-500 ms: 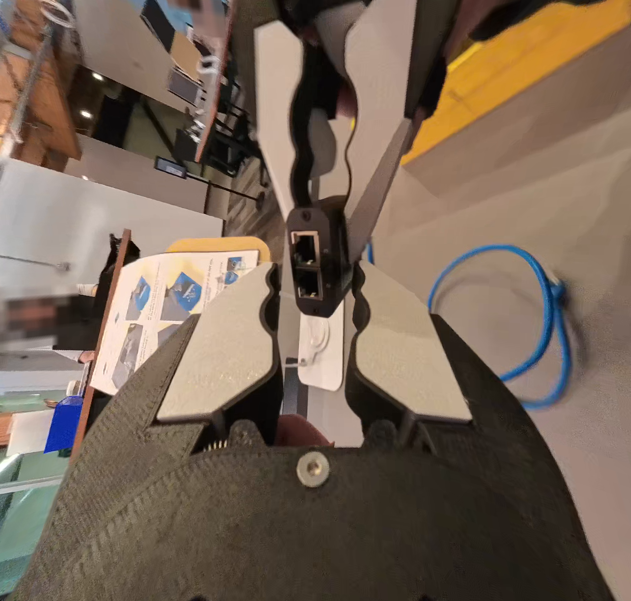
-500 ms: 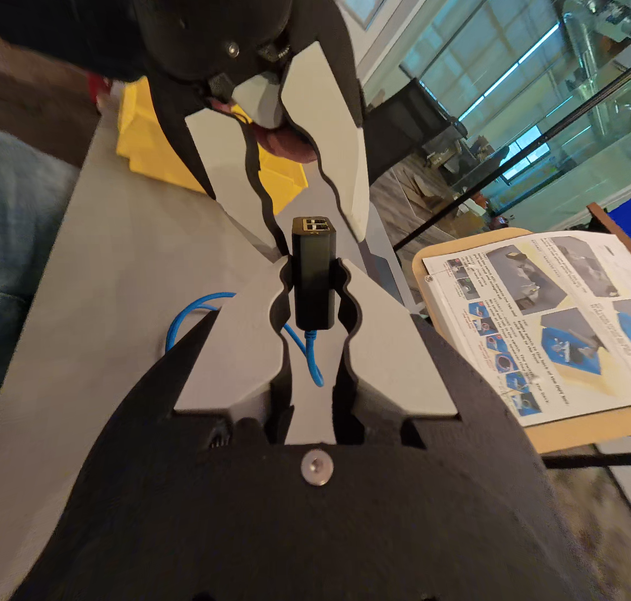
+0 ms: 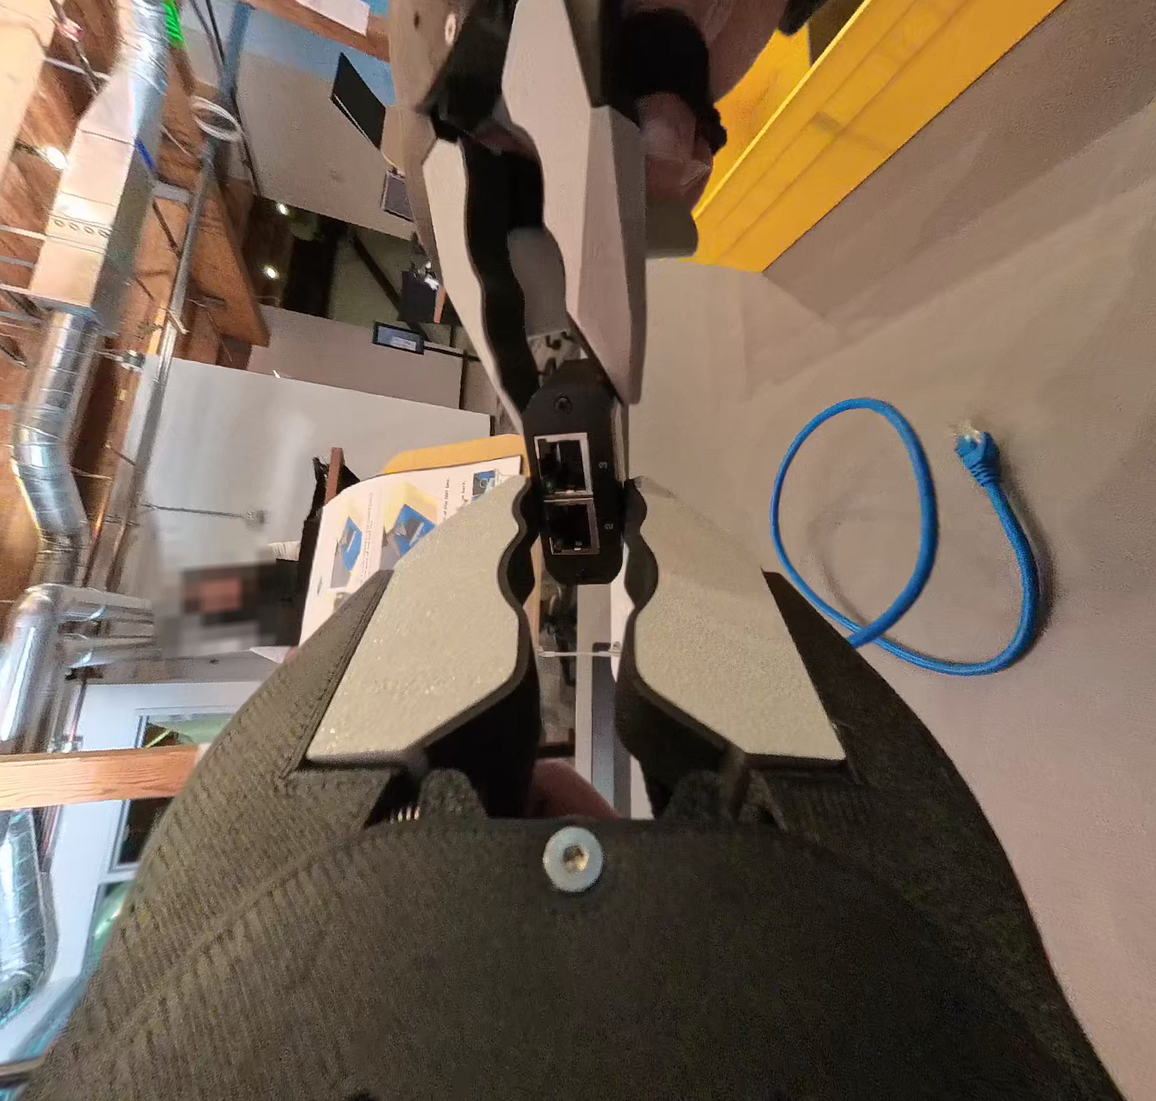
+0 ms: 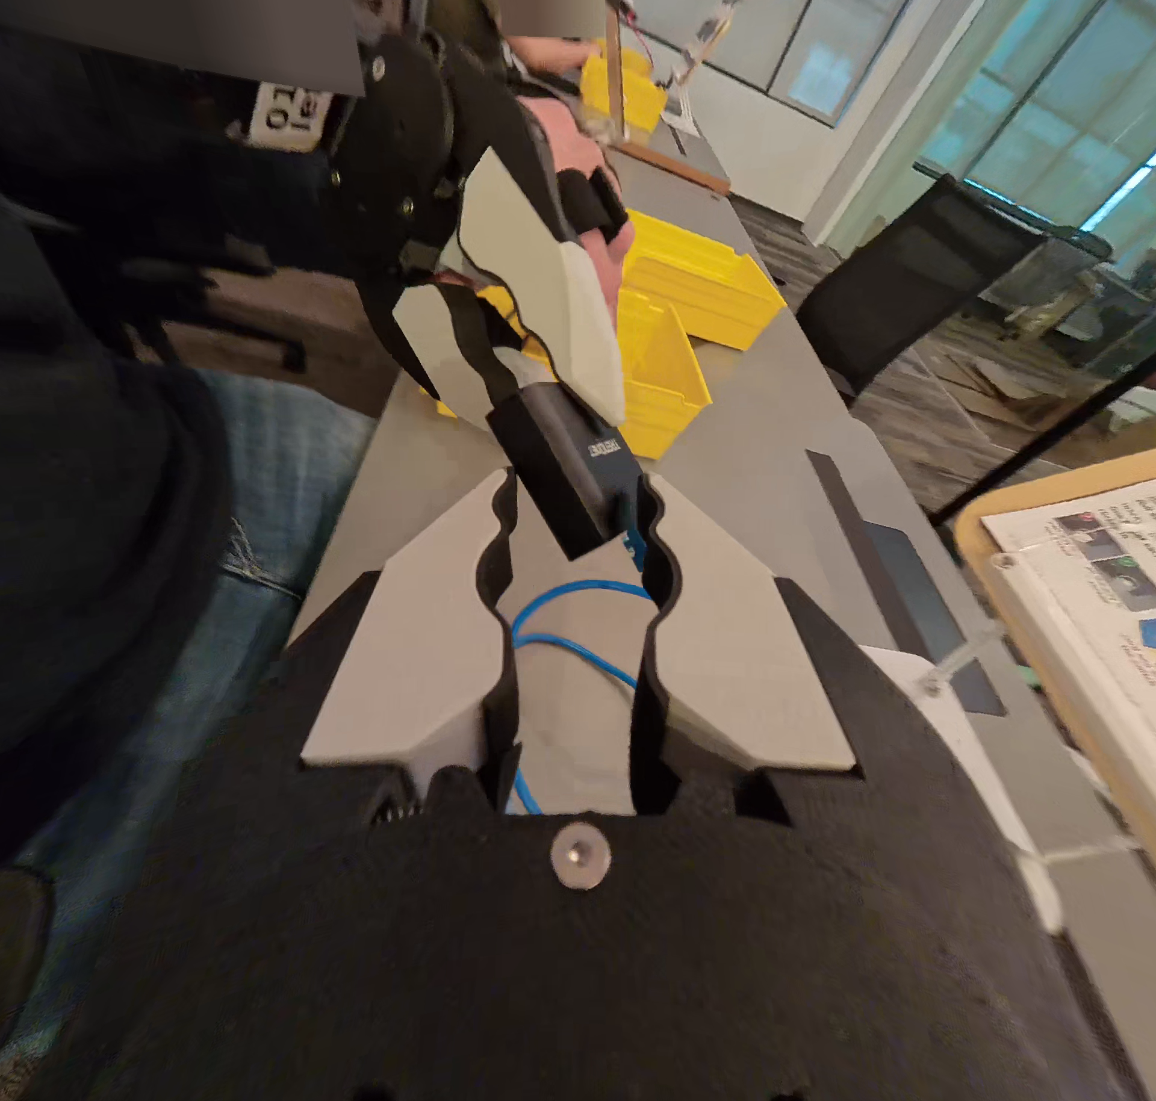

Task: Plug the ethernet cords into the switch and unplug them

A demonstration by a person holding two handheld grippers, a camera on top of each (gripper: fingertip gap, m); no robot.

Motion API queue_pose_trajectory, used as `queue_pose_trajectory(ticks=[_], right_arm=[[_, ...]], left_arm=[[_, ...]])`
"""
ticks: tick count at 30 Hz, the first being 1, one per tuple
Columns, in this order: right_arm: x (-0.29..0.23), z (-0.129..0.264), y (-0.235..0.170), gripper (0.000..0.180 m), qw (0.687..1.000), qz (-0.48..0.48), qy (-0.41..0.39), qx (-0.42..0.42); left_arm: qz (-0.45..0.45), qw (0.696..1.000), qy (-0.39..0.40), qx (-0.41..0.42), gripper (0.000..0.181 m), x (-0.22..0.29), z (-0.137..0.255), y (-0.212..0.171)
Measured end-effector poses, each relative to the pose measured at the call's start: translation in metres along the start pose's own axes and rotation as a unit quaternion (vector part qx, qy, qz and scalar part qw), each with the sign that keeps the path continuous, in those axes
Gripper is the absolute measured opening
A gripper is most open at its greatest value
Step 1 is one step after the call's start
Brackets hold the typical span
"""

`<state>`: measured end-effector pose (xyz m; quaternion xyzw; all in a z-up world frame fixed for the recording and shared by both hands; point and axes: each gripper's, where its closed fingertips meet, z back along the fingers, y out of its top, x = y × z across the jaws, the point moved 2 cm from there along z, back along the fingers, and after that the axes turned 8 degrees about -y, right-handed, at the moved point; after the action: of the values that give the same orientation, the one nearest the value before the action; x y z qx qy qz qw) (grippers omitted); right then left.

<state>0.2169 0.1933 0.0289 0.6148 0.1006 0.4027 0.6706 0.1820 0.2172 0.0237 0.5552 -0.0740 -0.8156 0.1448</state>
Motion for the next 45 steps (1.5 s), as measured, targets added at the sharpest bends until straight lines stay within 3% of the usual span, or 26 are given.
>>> queue_pose_trajectory(ticks=[6, 13, 18, 25, 29, 32, 45], right_arm=[[-0.003, -0.006, 0.001, 0.063, 0.992, -0.080, 0.085, 0.035], [-0.017, -0.012, -0.001, 0.070, 0.973, -0.119, 0.192, 0.056], [-0.026, -0.016, -0.008, 0.075, 0.969, -0.087, 0.231, 0.023], [-0.023, -0.007, -0.006, 0.086, 0.973, 0.019, 0.220, -0.061], [-0.042, -0.010, -0.017, 0.083, 0.947, 0.017, 0.301, -0.108], [-0.051, -0.008, -0.013, 0.066, 0.936, -0.024, 0.344, -0.068], [-0.039, -0.024, 0.004, 0.063, 0.958, -0.140, 0.237, 0.080]], left_arm=[[-0.071, 0.997, 0.019, 0.025, 0.025, 0.005, 0.013, 0.008], [-0.133, 0.990, 0.020, 0.036, 0.025, 0.019, 0.017, 0.017], [-0.179, 0.983, 0.006, 0.030, 0.025, 0.027, 0.016, 0.023], [-0.198, 0.979, -0.002, 0.039, 0.025, 0.029, 0.014, 0.029], [-0.223, 0.973, -0.003, 0.051, 0.024, 0.029, 0.012, 0.042], [-0.227, 0.972, 0.009, 0.051, 0.025, 0.024, 0.013, 0.042], [-0.121, 0.985, 0.080, 0.088, 0.025, 0.019, 0.018, 0.021]])
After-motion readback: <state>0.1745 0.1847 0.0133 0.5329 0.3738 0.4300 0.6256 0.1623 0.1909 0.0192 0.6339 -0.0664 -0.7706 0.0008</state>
